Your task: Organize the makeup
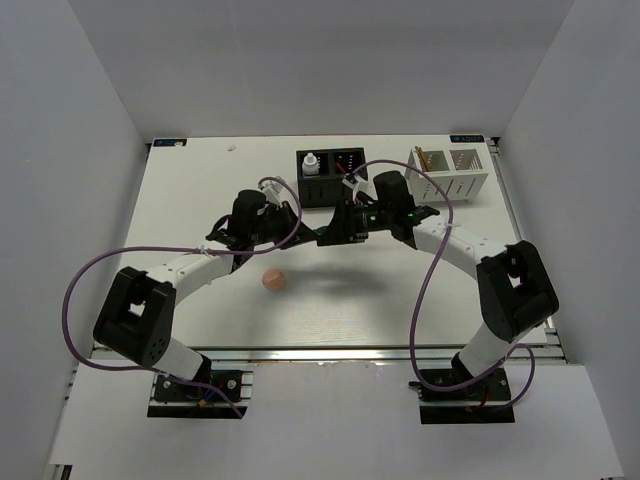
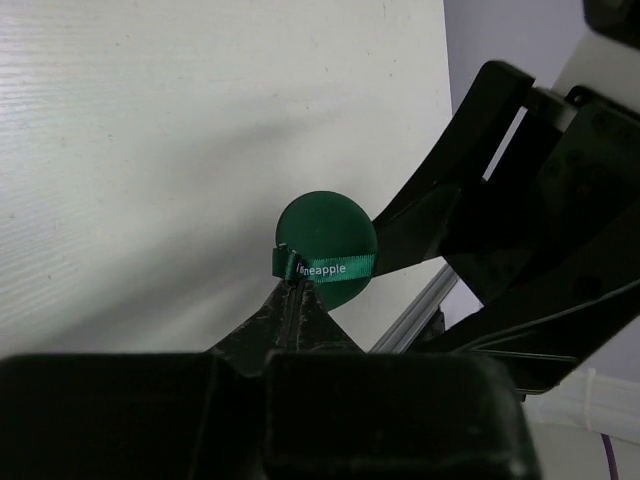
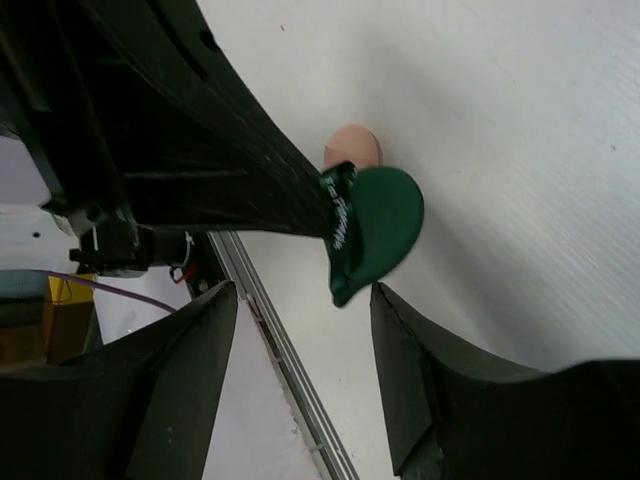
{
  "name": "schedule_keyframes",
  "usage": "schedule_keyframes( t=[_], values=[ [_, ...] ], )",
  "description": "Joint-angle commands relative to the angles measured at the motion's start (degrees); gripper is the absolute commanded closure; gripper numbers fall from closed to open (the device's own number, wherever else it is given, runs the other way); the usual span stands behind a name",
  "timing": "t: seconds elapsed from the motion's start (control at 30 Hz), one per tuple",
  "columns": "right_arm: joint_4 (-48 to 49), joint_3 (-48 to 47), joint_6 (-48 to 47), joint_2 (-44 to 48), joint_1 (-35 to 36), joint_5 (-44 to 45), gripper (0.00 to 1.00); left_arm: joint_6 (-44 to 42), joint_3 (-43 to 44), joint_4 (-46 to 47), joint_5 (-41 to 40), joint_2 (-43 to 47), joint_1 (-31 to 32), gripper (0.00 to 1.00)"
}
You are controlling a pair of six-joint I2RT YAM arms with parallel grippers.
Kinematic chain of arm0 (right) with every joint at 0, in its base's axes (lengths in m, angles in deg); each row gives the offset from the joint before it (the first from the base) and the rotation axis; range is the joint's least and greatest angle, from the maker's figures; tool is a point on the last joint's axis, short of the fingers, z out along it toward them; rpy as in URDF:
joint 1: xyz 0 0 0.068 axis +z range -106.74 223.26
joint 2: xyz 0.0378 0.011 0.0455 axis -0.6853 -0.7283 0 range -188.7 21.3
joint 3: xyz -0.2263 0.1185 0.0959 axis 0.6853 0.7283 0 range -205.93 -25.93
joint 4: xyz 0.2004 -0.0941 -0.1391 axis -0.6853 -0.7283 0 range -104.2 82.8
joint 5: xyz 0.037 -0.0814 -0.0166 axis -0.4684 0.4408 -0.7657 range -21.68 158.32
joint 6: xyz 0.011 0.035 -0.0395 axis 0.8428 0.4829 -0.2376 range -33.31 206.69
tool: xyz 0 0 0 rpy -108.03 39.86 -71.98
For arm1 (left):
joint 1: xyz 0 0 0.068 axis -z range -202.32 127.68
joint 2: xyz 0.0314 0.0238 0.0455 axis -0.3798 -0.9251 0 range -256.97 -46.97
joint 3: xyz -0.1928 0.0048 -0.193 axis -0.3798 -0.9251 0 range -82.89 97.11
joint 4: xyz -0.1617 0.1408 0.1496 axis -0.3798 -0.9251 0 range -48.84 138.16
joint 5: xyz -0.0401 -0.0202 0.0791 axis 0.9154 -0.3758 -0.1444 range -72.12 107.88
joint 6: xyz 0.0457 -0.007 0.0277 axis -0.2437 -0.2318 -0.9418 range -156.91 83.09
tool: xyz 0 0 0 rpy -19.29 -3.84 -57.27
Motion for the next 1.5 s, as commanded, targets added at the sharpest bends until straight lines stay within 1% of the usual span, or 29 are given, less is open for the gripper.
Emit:
schedule_keyframes(
  t=[0.0,0.27,0.37,0.4,0.47,0.57,0.6,0.63,0.67,0.7,0.73,0.77,0.8,0.93,0.97,1.03,1.13,1.17,1.23,1.27,1.3,1.37,1.4,1.43,1.47],
  values=[
    [3.6,-3.6,4.2,-0.2,0.2,-0.1,0.39,0.7,1.6,2.1,0.4,0.9,0.3,1.0],
    [1.7,-3.8,2.5,-0.6,0.2,3.9,0.43,0.4,2.3,1.9,1.0,0.7,1.0,1.0],
    [1.5,-3.5,2.0,-0.6,0.2,4.8,0.46,0.4,2.6,2.1,1.3,0.4,1.0,1.0],
    [1.5,-3.5,1.7,-0.7,0.2,5.1,0.5,0.4,2.7,2.2,1.4,0.3,1.0,1.0],
    [1.9,-3.5,1.4,-1.1,0.2,5.6,0.55,0.4,2.8,2.3,1.6,0.3,1.2,1.0],
    [1.9,-3.9,0.6,-1.4,0.2,6.6,0.74,0.4,2.7,2.2,1.6,0.6,1.2,1.0],
    [2.0,-4.0,0.5,-1.4,0.2,6.9,0.83,0.3,2.5,2.0,1.5,0.7,1.2,1.0],
    [2.0,-4.3,-0.1,-1.3,0.2,7.4,0.88,0.3,2.4,1.8,1.4,0.9,1.2,1.0],
    [2.0,-4.4,-0.6,-1.3,0.2,7.6,0.93,0.3,2.4,1.1,0.6,1.1,1.2,0.83],
    [1.8,-4.5,-1.0,-1.2,0.2,7.9,1.0,0.3,2.4,1.0,0.3,1.3,1.2,0.78],
    [1.6,-4.8,-2.2,-0.9,0.2,8.6,1.0,0.3,2.2,0.9,0.0,1.4,1.2,0.71],
    [1.2,-4.9,-2.8,-0.7,0.2,8.9,1.0,0.2,2.1,0.7,-0.8,1.9,1.2,0.07],
    [0.8,-5.1,-3.5,-0.5,0.1,9.2,1.0,0.1,2.1,0.4,-1.2,2.2,1.2,0.02],
    [-2.0,-5.6,-9.2,2.4,-0.8,13.6,1.0,-0.6,2.8,-1.8,-4.1,4.0,1.2,0.02],
    [-2.6,-5.9,-12.7,3.1,-1.8,14.8,1.0,-1.6,3.1,-3.0,-5.0,4.5,1.1,0.02],
    [-3.6,-6.1,-15.9,5.3,-3.6,18.2,1.0,-2.1,2.8,-3.5,-7.5,6.7,1.1,0.02],
    [-4.0,-7.9,-19.7,6.5,-10.5,21.3,1.0,-3.4,-0.1,-1.9,-9.9,10.3,0.8,0.02],
    [-4.2,-8.7,-20.7,6.3,-15.3,21.7,1.0,-3.5,-1.2,-0.5,-10.1,11.2,0.6,0.02],
    [-6.1,-12.8,-26.2,4.6,-20.1,22.1,1.0,-3.4,-3.4,0.0,-10.8,13.3,-0.3,0.02],
    [-6.6,-14.2,-29.3,3.9,-24.4,22.8,1.0,-3.1,-4.1,0.1,-10.9,14.0,-0.6,0.02],
    [-7.3,-17.6,-33.9,3.0,-26.4,24.1,1.0,-2.8,-5.2,-0.1,-11.1,15.2,-1.6,0.02],
    [-11.5,-22.1,-37.8,-1.2,-30.2,25.5,1.0,-2.8,-5.7,-1.3,-9.5,15.6,-3.1,0.07],
    [-12.7,-25.9,-38.8,-2.8,-32.7,26.7,1.0,-3.2,-5.6,-2.6,-9.4,15.5,-4.2,0.12],
    [-14.7,-27.9,-40.2,-6.0,-35.0,27.1,1.0,-3.6,-4.8,-6.2,-10.1,15.4,-4.7,0.18],
    [-15.5,-29.9,-40.5,-7.5,-35.9,27.5,1.0,-4.7,-4.3,-8.5,-10.7,15.2,-5.4,0.18]
  ],
)
